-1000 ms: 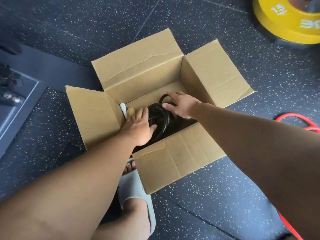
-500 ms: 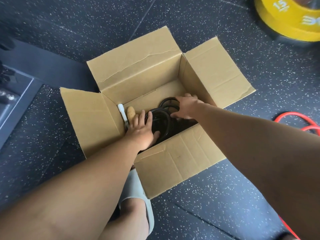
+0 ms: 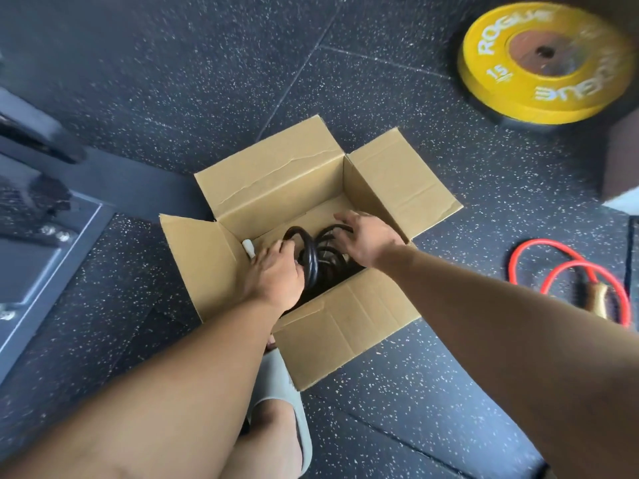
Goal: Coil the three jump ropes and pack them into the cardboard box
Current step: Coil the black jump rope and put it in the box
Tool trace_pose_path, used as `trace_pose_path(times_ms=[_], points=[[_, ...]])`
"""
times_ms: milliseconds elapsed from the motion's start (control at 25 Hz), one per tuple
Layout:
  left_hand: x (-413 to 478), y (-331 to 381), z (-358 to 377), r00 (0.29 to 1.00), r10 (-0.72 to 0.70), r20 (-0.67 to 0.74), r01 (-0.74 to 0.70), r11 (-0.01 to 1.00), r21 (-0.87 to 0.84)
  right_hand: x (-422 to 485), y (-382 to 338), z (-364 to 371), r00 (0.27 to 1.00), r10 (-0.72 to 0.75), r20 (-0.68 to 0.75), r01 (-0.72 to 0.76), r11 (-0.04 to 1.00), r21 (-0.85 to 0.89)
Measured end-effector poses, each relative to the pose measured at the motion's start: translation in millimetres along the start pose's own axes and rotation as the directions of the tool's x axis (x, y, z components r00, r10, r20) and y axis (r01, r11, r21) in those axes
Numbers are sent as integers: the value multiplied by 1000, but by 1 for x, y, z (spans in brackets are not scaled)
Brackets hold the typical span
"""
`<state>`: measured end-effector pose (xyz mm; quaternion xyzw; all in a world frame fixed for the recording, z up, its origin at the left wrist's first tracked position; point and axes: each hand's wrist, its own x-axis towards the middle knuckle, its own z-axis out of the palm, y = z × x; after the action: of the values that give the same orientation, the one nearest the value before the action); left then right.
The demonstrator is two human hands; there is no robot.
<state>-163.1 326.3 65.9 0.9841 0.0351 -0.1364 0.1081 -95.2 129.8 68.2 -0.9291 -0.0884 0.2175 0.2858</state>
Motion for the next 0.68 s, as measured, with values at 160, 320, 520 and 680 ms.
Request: trace_pose_path(times_ms=[160, 320, 520, 680], points=[[-32, 12, -24, 990, -134, 42, 132, 990, 40, -43, 13, -16, 999, 34, -41, -36, 998, -49], [-56, 16, -34, 971, -241, 8, 239, 968, 78, -81, 18, -23, 998, 46, -50, -48, 997, -53], [-79, 19, -44, 979, -186, -83, 193, 978, 77, -114, 13, -23, 998, 41, -47, -43, 998, -41], [-87, 40, -52, 999, -47, -5, 46, 998, -49, -138, 15, -34, 995, 72, -64, -71, 997, 14]])
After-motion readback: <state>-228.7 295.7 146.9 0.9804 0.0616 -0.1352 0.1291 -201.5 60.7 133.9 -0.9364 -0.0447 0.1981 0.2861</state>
